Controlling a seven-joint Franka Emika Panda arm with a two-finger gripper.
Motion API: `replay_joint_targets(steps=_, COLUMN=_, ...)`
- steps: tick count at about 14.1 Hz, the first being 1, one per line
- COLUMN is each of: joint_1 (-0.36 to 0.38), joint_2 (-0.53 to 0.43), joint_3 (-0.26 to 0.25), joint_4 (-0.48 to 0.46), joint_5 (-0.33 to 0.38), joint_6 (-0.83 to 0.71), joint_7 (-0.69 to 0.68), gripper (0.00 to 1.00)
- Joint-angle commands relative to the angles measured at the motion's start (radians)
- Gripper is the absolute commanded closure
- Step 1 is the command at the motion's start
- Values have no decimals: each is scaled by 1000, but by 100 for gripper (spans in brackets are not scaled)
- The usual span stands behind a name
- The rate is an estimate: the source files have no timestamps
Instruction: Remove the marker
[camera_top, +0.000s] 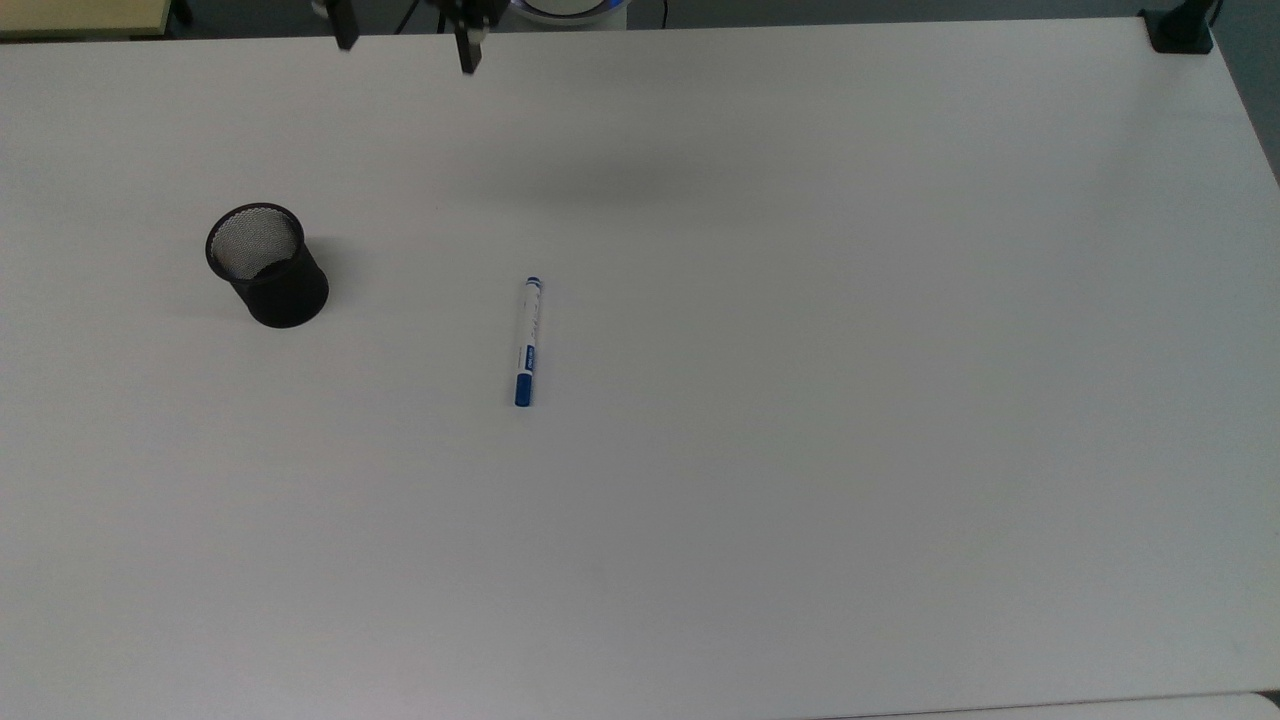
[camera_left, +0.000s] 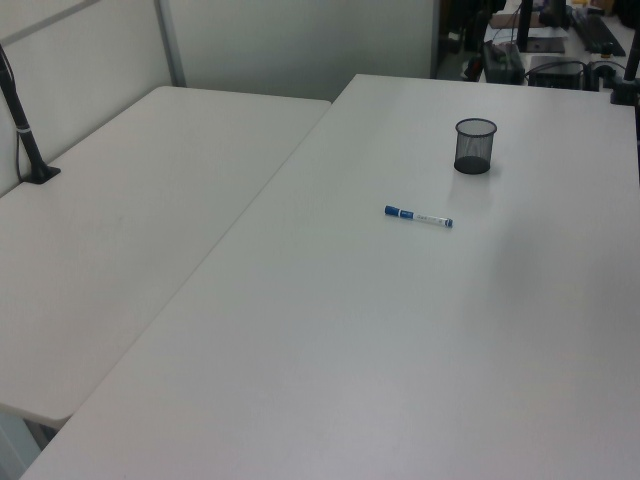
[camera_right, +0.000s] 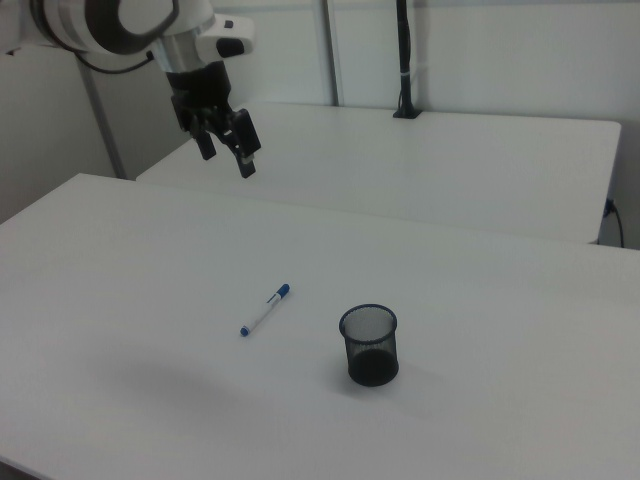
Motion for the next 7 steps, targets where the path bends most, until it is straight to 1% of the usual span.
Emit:
replay_joint_targets(steps=1, joint_1=17, joint_2=-32, joint_3=-42, joint_4=23, joint_5=48, joint_6=-139, joint_7=32, gripper=0)
replay_joint_targets(steps=2, joint_1=18, joint_2=-44, joint_3=-43, joint_4=17, joint_5=50, joint_6=-153, joint_7=29, gripper=0)
replay_joint_targets(steps=4, joint_1=18, joint_2=-39, joint_3=-43, joint_4=12, joint_5=48, joint_6=-159, joint_7=17, gripper=0)
replay_joint_targets(steps=5, joint_1=15, joint_2=-30, joint_3=-40, joint_4=12, joint_5=37, joint_6=-148, joint_7=12, gripper=0)
replay_joint_targets(steps=7, joint_1=12, joint_2=-16, joint_3=-39, joint_4=14, joint_5=15, joint_6=-96, joint_7=-46, gripper=0)
